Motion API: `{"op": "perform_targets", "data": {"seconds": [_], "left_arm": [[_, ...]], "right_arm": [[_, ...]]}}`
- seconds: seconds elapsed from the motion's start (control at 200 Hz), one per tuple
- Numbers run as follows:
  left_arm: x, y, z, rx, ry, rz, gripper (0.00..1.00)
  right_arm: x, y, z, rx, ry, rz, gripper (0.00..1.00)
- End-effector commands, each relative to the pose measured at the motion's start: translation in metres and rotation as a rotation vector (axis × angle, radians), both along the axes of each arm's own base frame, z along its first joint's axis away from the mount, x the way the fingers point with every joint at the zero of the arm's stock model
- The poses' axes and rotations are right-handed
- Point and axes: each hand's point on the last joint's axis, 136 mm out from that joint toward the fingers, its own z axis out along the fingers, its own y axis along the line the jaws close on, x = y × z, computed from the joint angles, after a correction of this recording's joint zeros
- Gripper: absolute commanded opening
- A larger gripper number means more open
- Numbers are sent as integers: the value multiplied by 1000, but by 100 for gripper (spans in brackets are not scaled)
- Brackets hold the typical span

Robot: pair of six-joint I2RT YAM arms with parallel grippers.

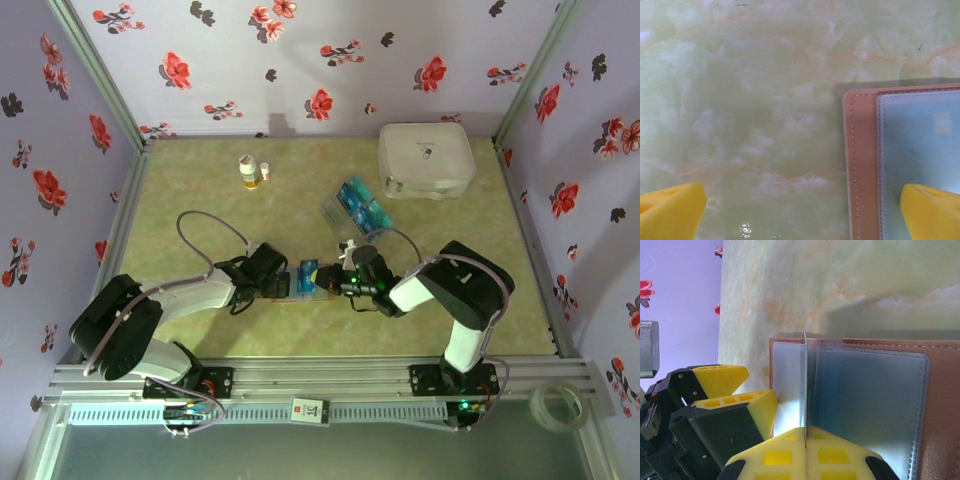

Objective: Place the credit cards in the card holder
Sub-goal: Insert the credit card into the card slot.

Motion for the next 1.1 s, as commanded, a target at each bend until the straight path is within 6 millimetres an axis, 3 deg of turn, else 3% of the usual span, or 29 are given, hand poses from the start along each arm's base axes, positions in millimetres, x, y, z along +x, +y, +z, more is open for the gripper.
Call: {"op": "perform_targets", "data": {"seconds": [0.0,1.095], "left_arm": [[-10,15,-8,58,26,16,100],[-10,14,-8,59,24,16,100]], "right_arm": [[-6,0,-7,0,16,7,0],[-22,-2,-24,-2,63,35,0]]}}
